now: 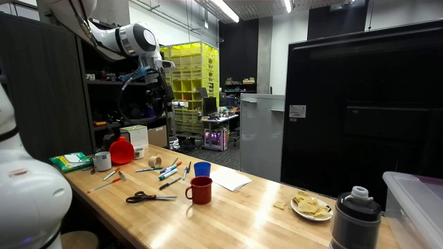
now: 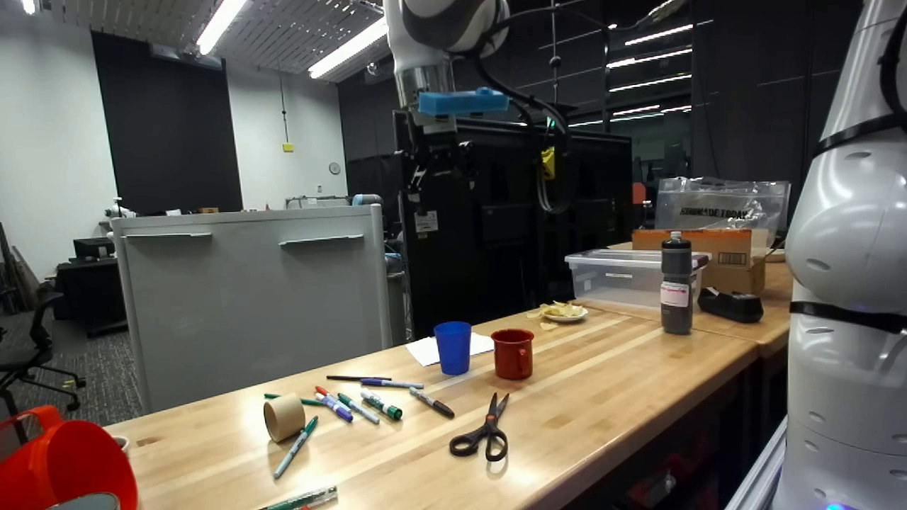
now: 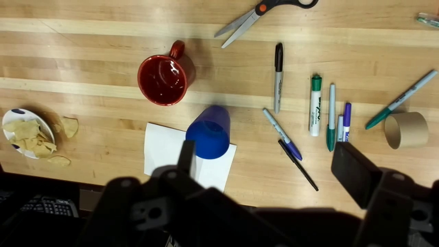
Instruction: Move the tape and place it in the bag
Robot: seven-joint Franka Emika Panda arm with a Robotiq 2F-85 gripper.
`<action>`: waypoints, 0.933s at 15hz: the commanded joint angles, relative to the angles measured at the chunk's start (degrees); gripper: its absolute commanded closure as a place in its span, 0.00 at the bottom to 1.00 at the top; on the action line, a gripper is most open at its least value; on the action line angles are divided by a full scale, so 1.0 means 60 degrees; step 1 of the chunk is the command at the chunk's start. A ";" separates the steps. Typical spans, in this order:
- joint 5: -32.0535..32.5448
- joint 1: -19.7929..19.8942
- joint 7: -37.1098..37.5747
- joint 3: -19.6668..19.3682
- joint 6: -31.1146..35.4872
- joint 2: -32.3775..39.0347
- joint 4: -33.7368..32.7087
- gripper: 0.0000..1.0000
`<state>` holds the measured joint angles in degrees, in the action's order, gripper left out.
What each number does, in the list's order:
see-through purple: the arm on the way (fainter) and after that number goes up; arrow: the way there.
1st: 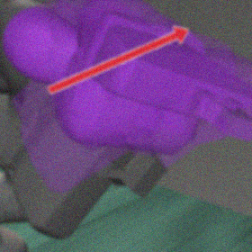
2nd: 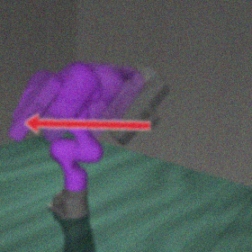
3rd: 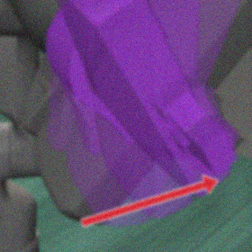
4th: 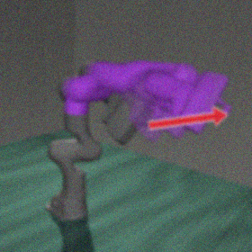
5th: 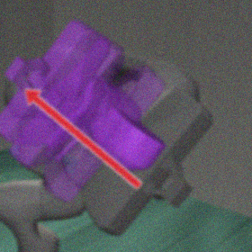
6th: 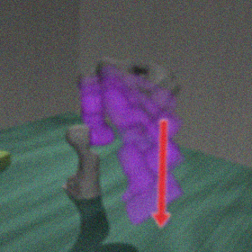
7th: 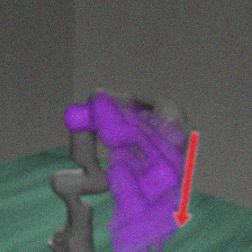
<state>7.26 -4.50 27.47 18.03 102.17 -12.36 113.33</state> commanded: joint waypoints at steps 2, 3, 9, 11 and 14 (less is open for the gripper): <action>0.0054 -0.0245 0.0045 -0.0213 -0.0034 0.0028 -0.0030 0.00; 0.0078 -0.0299 0.0066 -0.0180 0.0021 0.0049 -0.0003 0.00; 0.0630 -0.1243 -0.0190 0.0476 0.1035 0.0568 0.0626 0.00; 0.1171 -0.1618 -0.0163 0.0778 0.1454 0.1028 0.0772 0.00; 0.1916 -0.2086 0.0071 0.1032 0.1915 0.1830 0.0807 0.00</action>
<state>14.63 -14.97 27.17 23.42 111.47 -5.33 118.40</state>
